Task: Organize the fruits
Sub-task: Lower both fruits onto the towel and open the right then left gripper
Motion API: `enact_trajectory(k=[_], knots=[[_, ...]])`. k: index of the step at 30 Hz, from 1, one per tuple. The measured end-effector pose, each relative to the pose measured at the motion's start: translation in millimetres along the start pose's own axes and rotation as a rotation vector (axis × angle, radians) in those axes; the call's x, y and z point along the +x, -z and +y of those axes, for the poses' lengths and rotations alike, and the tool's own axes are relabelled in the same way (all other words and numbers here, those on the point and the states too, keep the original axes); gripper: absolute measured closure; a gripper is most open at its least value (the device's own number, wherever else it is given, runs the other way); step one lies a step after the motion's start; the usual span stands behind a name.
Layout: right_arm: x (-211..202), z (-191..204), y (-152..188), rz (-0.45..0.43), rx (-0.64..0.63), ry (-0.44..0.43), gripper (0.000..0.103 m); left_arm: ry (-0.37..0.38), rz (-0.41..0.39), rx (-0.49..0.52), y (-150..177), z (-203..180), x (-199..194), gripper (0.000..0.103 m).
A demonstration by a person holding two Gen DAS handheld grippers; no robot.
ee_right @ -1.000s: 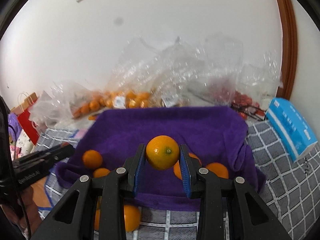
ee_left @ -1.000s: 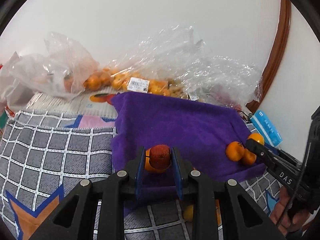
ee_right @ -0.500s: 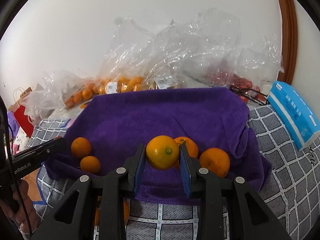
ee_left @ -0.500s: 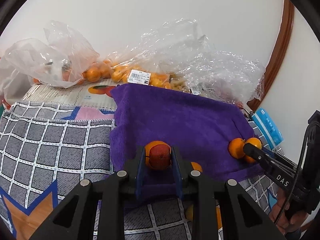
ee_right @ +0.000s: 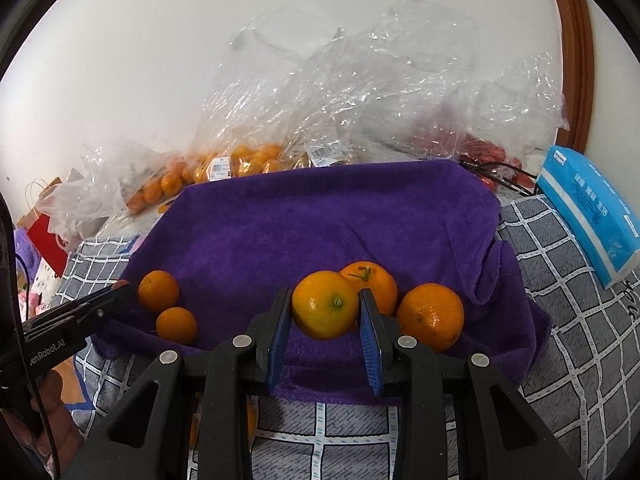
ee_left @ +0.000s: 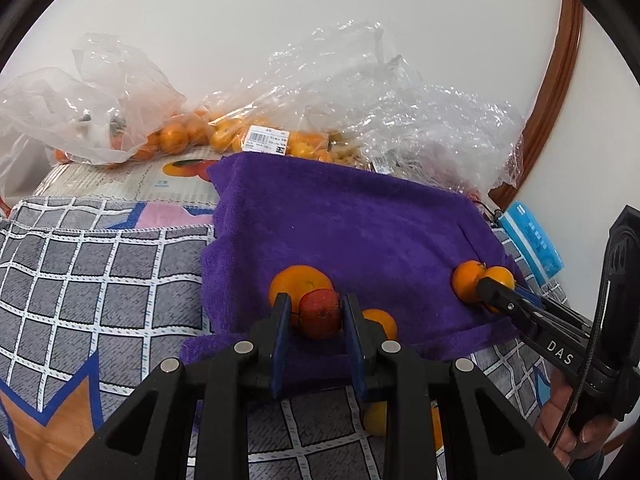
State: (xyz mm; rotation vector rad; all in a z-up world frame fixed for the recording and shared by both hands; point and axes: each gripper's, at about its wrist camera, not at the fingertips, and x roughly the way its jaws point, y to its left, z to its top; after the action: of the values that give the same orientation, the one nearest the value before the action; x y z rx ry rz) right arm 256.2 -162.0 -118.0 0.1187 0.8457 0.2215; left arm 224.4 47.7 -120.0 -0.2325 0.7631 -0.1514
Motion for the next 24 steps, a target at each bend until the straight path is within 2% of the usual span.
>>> enact_trajectory(k=[9,24], knots=[[4.5,3.1,3.0,0.021,-0.019,0.012,0.070,-0.001,0.028,0.017,2.2,-3.7,5.8,0.078],[4.5,3.1,3.6,0.017,-0.021,0.015,0.069,-0.010,0.024,0.026,3.0,-4.0,7.8,0.078]])
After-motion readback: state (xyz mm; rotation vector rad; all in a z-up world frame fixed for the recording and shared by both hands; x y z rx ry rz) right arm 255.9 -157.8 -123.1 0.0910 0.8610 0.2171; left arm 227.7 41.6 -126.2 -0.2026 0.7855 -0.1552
